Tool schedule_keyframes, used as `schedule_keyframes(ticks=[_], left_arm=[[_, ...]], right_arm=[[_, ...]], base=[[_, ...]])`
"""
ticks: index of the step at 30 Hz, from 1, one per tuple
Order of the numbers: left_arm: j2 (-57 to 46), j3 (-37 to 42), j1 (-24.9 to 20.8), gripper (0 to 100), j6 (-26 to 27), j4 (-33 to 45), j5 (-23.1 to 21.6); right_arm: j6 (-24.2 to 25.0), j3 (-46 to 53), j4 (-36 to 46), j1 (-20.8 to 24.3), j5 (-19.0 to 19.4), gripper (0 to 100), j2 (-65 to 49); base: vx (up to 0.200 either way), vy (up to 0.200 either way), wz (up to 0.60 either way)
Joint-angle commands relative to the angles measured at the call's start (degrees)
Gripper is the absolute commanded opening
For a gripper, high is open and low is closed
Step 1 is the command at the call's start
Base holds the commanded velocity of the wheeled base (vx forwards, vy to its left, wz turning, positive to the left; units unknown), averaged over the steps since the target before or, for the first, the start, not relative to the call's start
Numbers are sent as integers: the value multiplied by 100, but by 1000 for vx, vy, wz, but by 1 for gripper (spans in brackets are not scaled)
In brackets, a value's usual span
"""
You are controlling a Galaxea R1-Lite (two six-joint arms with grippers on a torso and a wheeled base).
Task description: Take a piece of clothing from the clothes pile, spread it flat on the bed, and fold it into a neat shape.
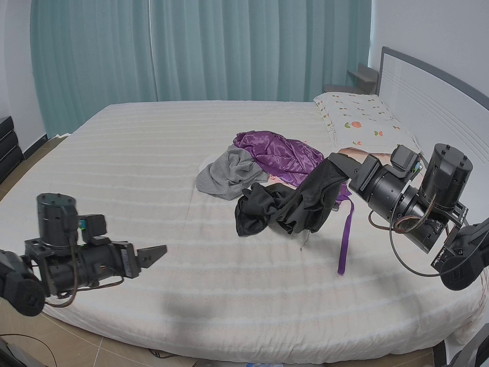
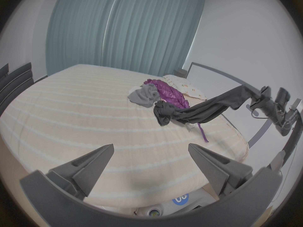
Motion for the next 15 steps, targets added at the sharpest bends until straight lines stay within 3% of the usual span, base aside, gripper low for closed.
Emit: schedule_keyframes(ticks=[1, 15], left_arm=[[1693, -616, -765, 100, -173, -479, 458], [3012, -1459, -1275, 100, -164, -585, 528]], right_arm=[[-14, 10, -56, -197, 16, 0, 60], [-32, -69, -74, -47, -28, 0, 51]], base=[[0, 0, 0], [0, 0, 0]])
